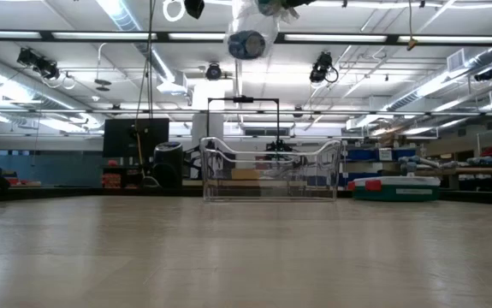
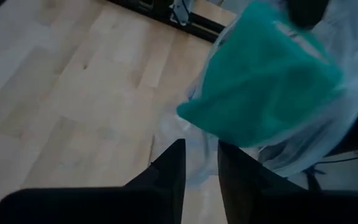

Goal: Roll bandage
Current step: Put the sky blue bandage into the transparent zip bag

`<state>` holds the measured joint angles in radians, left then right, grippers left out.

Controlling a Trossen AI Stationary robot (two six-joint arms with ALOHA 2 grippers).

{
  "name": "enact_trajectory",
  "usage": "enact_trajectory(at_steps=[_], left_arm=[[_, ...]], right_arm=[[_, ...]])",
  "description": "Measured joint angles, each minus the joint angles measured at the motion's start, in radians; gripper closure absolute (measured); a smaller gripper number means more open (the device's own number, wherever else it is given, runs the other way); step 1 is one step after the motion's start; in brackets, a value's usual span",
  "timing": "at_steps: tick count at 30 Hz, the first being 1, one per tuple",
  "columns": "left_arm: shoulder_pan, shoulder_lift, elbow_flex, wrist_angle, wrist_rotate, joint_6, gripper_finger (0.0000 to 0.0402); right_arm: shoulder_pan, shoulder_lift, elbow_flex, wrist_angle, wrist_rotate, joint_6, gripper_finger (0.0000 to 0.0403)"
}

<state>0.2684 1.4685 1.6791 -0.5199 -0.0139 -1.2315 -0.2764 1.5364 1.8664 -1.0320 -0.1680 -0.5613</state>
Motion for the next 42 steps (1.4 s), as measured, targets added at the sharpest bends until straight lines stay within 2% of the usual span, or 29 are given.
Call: enact_trajectory(at_steps=[10,13,19,24,30,35,40,42], left_arm=[[0.000,0.000,0.000,0.015,-0.001,-0.004,0.0392],[0.000,0.000,0.000,0.042,-0.004,-0.004,0.0392],[0.000,0.000,0.000,0.058,-0.014,-0.004,0.0392],[0.001,-0.002,0.001,0.057,-0.017,0.015,0.0392],[0.000,-0.001,0.001,0.045,0.015,0.196,0.0389],[0.000,-0.001,0.001,-0.013,0.037,0.257,0.0353],[-0.007,0.000,0.001,-0.093,0.138,0.306,0.0296],[-0.013,0.000,0.001,-0.136,0.142,0.332,0.0283]], right_arm=[[-0.020,0.000,0.000,0.015,-0.007,0.018,0.0293],[-0.021,0.000,0.000,0.031,-0.008,0.013,0.0313],[-0.023,0.000,0.000,0.047,-0.008,0.007,0.0394],[-0.035,0.000,0.000,0.071,0.006,0.009,0.0401],[-0.037,-0.002,0.000,0.042,0.001,-0.015,0.0402],[-0.021,-0.006,0.000,-0.002,-0.047,-0.032,0.0403],[0.014,-0.011,0.000,-0.082,-0.112,-0.074,0.0403],[0.031,-0.005,0.000,-0.093,-0.114,-0.085,0.0403]])
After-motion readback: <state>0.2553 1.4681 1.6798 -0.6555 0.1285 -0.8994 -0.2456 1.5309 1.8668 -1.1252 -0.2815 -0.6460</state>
